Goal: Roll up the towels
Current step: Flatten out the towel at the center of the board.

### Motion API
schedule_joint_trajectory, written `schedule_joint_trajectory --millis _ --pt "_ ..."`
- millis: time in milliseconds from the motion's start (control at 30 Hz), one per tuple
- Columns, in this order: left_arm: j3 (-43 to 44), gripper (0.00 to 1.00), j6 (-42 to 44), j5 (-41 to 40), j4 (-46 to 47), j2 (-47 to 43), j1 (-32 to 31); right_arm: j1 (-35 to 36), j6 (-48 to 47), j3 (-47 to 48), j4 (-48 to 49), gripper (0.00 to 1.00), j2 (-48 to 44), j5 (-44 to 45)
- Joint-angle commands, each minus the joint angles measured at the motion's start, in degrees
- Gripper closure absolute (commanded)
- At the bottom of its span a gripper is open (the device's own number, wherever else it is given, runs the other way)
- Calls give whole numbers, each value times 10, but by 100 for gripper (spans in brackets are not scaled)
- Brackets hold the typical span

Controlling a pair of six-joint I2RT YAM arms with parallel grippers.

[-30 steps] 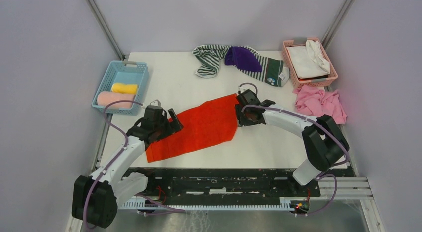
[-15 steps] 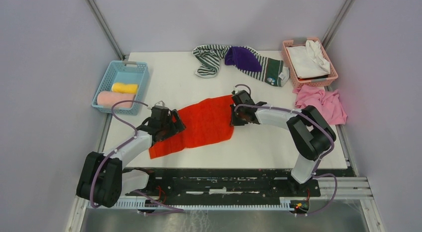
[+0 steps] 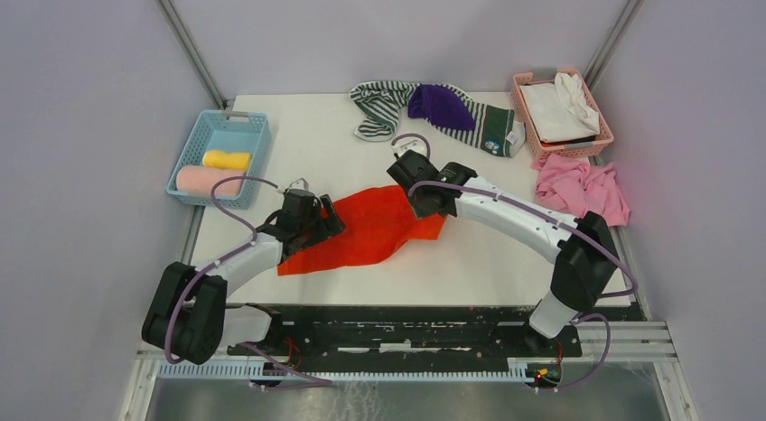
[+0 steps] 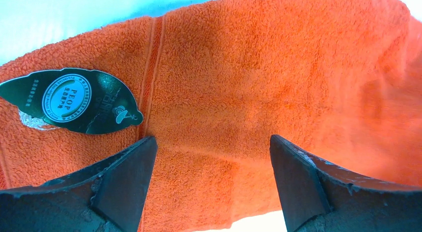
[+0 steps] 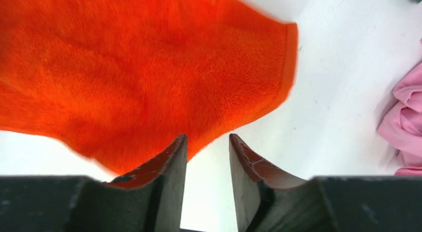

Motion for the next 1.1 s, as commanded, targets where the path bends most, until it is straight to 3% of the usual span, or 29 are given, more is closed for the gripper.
schedule_joint_trajectory --millis 0,133,367,633,933,1067 --pt "-28 9 -9 -21 -57 6 -3 -11 -18 -54 -16 53 -39 -8" --pt "-31 9 -10 -23 -63 -4 -2 -36 -11 -94 5 51 -48 -26" --pt "-27 9 -12 -21 -63 5 -4 -113 34 -207 129 53 -53 -136" --pt "12 8 -17 -8 -36 79 -37 -188 52 -280 203 53 -18 -191" --pt "129 6 -18 1 -28 186 -66 -304 74 -278 192 54 34 -115" --pt "182 4 -11 -32 -52 178 -65 -325 60 -248 184 53 17 -95"
